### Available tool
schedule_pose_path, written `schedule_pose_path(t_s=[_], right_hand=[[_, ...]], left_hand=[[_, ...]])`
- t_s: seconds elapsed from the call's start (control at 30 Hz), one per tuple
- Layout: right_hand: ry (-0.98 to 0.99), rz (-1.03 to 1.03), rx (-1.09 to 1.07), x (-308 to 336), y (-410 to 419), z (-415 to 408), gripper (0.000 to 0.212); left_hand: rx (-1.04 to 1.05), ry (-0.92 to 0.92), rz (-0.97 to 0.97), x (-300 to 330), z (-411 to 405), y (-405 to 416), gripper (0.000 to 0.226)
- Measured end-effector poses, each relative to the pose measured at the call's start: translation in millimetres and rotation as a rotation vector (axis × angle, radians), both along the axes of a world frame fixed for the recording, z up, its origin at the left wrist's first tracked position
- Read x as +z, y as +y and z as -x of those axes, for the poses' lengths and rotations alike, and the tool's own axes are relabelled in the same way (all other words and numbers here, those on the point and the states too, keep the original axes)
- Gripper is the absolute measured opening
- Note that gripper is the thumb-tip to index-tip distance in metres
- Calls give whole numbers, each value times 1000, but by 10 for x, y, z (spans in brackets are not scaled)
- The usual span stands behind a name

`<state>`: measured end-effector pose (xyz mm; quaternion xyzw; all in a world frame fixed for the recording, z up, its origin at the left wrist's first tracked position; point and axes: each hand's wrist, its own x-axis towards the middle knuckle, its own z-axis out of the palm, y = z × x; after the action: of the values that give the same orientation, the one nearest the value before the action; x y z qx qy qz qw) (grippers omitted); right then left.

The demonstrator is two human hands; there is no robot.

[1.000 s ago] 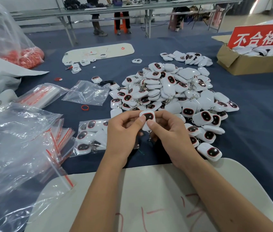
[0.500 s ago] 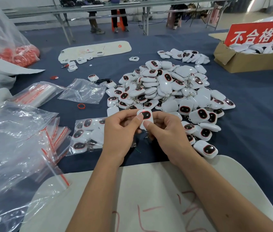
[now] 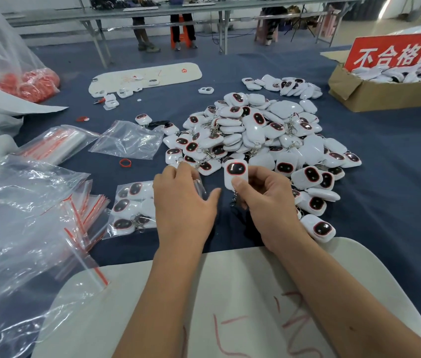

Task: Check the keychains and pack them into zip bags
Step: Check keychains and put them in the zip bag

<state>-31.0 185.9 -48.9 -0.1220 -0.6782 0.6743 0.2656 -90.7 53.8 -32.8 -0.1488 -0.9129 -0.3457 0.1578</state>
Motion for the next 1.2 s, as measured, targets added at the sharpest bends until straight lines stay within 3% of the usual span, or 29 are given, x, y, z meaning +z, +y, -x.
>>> schedule_pose_path(t_s=[0.27, 0.4, 0.57, 0.7, 0.97, 1.1, 1.2], right_hand=[[35, 2, 85, 25, -59, 14, 18], [23, 74, 97, 6, -69, 23, 9], [-19, -55, 69, -31, -72, 34, 17], [-24, -116, 76, -25, -88, 26, 23], [-45, -211, 30, -20, -73, 12, 13], [-54, -216, 28, -25, -72, 18, 10], [-62, -221, 40, -36, -77, 21, 13]], left_hand=[[119, -80, -5, 91, -11, -49, 7], [137, -74, 41, 92, -43, 0, 32], [210, -45, -10, 61, -5, -4, 17], [228, -27, 8, 56, 5, -5, 30], [206, -83, 24, 100, 25, -61, 19], [182, -148, 181, 104, -33, -34, 42], [194, -116, 187, 104, -34, -33, 40]])
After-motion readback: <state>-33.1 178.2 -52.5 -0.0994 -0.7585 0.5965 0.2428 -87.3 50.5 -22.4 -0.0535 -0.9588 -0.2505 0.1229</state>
